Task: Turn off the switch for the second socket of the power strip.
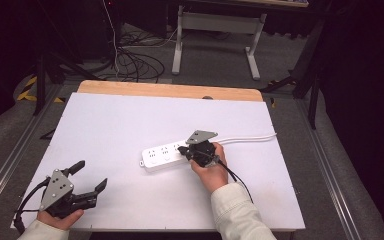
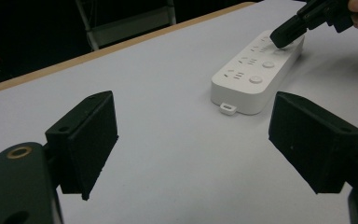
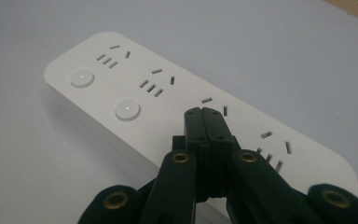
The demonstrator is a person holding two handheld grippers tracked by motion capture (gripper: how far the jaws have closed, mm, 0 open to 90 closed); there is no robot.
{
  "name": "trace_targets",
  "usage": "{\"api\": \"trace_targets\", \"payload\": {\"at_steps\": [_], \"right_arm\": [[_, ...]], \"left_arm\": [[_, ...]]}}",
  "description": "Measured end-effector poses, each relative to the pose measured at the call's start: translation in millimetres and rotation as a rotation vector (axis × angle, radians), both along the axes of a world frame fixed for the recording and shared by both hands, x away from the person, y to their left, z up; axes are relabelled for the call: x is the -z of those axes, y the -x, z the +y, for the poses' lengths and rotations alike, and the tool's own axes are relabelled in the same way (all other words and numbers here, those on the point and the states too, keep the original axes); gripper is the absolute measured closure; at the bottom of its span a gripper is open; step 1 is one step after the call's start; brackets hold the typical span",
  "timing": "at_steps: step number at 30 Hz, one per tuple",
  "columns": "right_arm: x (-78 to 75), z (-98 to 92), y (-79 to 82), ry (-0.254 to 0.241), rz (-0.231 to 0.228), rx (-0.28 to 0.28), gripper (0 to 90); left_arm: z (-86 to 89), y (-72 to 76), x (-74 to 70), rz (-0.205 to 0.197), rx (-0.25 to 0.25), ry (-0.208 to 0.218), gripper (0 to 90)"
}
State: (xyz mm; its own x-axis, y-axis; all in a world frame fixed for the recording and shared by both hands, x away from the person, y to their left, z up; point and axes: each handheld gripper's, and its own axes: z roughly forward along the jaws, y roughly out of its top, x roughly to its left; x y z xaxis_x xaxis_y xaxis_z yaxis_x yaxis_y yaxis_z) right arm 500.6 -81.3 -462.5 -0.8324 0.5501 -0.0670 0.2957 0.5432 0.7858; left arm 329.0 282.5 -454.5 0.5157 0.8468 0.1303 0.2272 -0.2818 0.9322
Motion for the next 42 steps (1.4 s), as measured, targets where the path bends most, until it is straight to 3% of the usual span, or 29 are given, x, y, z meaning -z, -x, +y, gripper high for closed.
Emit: {"api": "trace_targets", "payload": {"at_steps": [18,27,36,42], "right_arm": [[-32.0,-3.8,13.9,-0.058,-0.033,-0.044,90.0],[-40.4,-4.6,19.7,-0.061,-0.037,-0.069,89.4],[-45.7,-7.7,24.1,-0.057,-0.049,-0.073,76.5],[-52.1,-11.2,30.0,-0.054,-0.070,-0.066,55.5]], "left_arm": [[-0.5,0.0,-0.3,-0.002,0.003,0.000,16.2],[-1.2,0.1,-0.4,-0.003,0.004,-0.002,16.2],[-1.0,0.4,-0.8,0.003,0.005,-0.004,16.5],[-1.0,0.6,-1.0,0.010,0.004,-0.008,16.6]]}}
